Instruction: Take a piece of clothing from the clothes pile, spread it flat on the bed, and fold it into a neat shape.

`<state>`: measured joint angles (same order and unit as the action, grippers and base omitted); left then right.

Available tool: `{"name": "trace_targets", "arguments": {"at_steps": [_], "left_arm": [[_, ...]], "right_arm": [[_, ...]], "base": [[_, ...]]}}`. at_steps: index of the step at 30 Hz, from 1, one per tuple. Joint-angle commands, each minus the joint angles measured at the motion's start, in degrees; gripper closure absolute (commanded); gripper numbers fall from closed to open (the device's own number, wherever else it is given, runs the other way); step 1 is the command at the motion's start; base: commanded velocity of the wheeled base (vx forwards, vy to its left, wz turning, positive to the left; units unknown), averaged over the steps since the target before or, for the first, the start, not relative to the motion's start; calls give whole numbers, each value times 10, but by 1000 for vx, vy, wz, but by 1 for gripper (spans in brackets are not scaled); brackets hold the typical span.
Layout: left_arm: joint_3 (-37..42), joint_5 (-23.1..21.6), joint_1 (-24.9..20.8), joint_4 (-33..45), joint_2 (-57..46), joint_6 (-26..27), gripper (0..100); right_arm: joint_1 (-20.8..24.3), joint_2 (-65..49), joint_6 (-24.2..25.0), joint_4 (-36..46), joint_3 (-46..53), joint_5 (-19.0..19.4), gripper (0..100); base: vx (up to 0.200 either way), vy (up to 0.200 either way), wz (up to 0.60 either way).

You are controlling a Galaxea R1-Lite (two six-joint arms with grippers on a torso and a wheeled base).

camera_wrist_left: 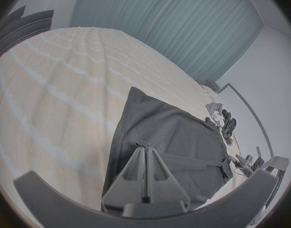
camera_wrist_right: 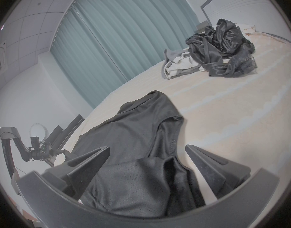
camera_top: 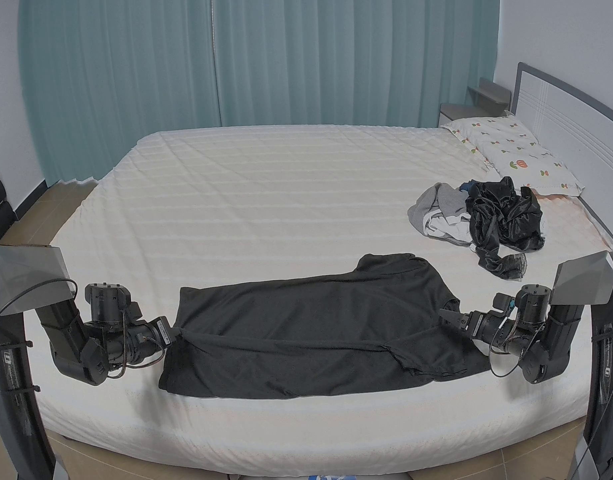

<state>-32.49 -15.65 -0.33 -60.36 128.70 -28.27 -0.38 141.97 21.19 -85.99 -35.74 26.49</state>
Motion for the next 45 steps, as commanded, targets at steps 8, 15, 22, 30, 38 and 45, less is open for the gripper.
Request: {"name": "trace_targets", "arguments": {"at_steps": [8, 15, 22, 30, 38, 45], "left_arm": [[0, 0, 2, 0, 3, 0, 100], [0, 0, 3, 0, 3, 0, 100], [-1, 0, 4, 0, 3, 1, 100], [-2, 0, 4, 0, 4, 1, 100], [-2, 0, 4, 0, 4, 0, 100], [-2, 0, 4, 0, 4, 0, 100]], "right_arm": [[-2, -32, 2, -2, -3, 10, 0], [2, -3, 3, 14, -11, 26, 0], [1, 42, 3, 15, -42, 37, 0], [-5, 53, 3, 7, -40, 44, 0], [-14, 52, 3, -26, -13, 45, 0], [-22, 49, -4, -36, 16, 45, 0]], "base": [[0, 0, 0], [0, 0, 0], [0, 0, 0], [0, 0, 0], [0, 0, 0], [0, 0, 0]]}}
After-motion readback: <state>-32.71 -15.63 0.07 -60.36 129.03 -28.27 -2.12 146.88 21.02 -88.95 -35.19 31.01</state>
